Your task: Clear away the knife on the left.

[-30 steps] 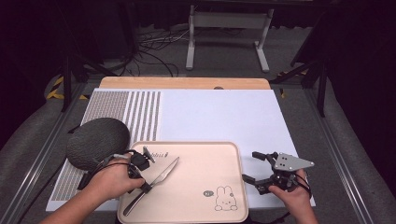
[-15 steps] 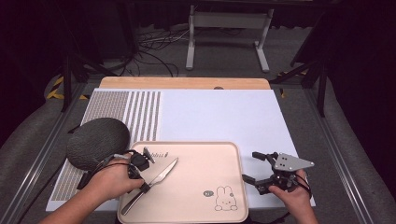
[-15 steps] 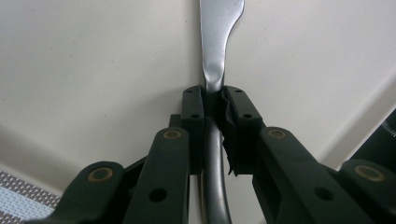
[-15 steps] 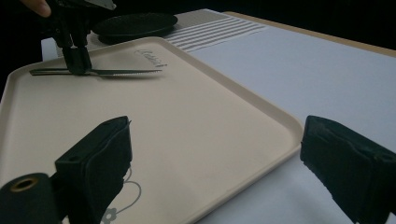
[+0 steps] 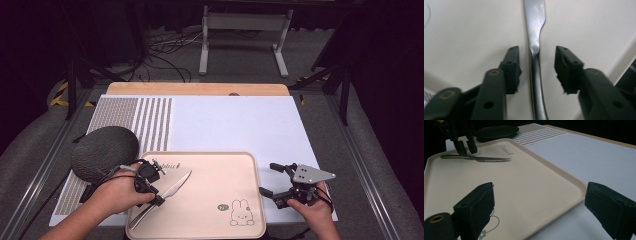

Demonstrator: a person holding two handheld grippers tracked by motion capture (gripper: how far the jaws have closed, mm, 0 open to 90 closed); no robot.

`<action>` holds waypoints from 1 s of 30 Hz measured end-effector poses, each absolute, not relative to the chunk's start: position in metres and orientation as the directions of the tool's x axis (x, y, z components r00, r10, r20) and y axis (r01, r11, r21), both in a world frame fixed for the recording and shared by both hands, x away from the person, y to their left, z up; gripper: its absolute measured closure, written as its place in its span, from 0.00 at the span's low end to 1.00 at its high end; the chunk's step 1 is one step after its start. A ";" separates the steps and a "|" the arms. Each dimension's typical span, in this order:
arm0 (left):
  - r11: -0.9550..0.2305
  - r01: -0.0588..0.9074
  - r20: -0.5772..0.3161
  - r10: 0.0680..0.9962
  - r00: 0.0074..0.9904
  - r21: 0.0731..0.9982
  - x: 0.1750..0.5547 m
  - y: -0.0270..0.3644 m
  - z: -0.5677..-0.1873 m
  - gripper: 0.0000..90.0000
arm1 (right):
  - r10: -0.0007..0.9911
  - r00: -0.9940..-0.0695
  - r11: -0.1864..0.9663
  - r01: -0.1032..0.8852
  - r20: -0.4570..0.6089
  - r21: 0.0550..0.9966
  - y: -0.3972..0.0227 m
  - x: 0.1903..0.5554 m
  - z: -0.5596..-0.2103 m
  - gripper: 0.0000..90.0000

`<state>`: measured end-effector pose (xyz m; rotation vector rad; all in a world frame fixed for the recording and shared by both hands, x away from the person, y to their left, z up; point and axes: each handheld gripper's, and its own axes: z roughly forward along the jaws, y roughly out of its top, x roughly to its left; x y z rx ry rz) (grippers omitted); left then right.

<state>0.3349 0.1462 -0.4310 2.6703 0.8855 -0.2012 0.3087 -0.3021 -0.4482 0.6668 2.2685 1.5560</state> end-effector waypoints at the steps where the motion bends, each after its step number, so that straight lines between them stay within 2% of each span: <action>1: -0.757 0.602 -0.231 0.557 0.798 0.255 0.335 0.146 -0.431 0.50 | 0.537 -0.844 0.302 0.200 0.008 0.932 -0.302 0.309 -0.448 0.11; 5: -0.770 0.560 -0.212 0.518 0.829 0.307 0.332 0.144 -0.428 0.45 | 0.536 -0.844 0.302 0.200 0.007 0.932 -0.302 0.309 -0.448 0.11; 8: -0.804 0.486 -0.185 0.449 0.874 0.343 0.330 0.141 -0.428 0.45 | 0.535 -0.845 0.303 0.199 0.007 0.932 -0.302 0.309 -0.448 0.11; 11: -0.851 0.365 -0.167 0.325 0.931 0.376 0.327 0.137 -0.429 0.58 | 0.535 -0.845 0.303 0.199 0.007 0.932 -0.302 0.309 -0.448 0.11; 14: -0.873 0.285 -0.131 0.254 0.958 0.396 0.325 0.136 -0.429 0.78 | 0.533 -0.846 0.305 0.200 0.007 0.931 -0.302 0.308 -0.448 0.11; 15: -0.883 0.258 -0.110 0.233 0.966 0.392 0.326 0.136 -0.428 0.92 | 0.532 -0.847 0.305 0.200 0.007 0.931 -0.302 0.308 -0.449 0.11; 16: -0.886 0.237 -0.087 0.221 0.971 0.399 0.326 0.136 -0.429 0.92 | 0.532 -0.847 0.305 0.200 0.007 0.931 -0.302 0.308 -0.449 0.11; 18: -0.890 0.200 -0.063 0.191 0.980 0.409 0.327 0.136 -0.430 1.00 | 0.531 -0.847 0.305 0.198 0.006 0.931 -0.302 0.308 -0.448 0.11; 30: -0.913 0.129 -0.041 0.122 0.992 0.387 0.329 0.132 -0.443 1.00 | 0.531 -0.847 0.306 0.201 0.008 0.930 -0.302 0.309 -0.449 0.11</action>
